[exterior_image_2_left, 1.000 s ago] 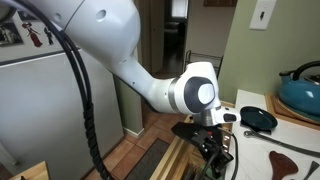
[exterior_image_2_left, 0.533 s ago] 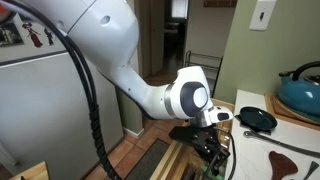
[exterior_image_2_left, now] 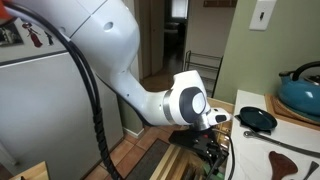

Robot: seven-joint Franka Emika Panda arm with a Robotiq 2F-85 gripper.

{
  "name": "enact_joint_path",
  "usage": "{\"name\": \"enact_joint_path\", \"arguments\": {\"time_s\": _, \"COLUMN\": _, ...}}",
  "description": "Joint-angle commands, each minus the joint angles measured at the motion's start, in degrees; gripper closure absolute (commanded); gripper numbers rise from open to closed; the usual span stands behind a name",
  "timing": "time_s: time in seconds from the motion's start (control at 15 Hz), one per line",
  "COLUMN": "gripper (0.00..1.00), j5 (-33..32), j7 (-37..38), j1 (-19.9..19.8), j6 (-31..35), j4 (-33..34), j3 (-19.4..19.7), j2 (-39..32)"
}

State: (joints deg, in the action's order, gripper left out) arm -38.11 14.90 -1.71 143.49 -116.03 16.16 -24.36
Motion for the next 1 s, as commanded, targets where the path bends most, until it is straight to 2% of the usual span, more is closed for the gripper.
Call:
{"name": "enact_joint_path", "arguments": {"time_s": 0.0, "gripper": 1.00, "j5": -1.0, "j7": -0.4, "j1": -1.4, "j6": 5.8, "j4": -0.7, "j3": -0.3, "j2": -1.6}}
{"name": "enact_joint_path", "arguments": {"time_s": 0.53, "gripper": 1.00, "j5": 1.2, "j7": -4.8, "j1": -1.9, "j6": 1.3, "j4": 0.3, "j3": -0.9, "j2": -3.2}}
{"name": "enact_joint_path", "arguments": {"time_s": 0.93, "gripper": 1.00, "j5": 2.1, "j7": -4.8, "j1": -1.6, "j6": 2.5, "j4": -1.0, "j3": -1.6, "j2": -0.3}}
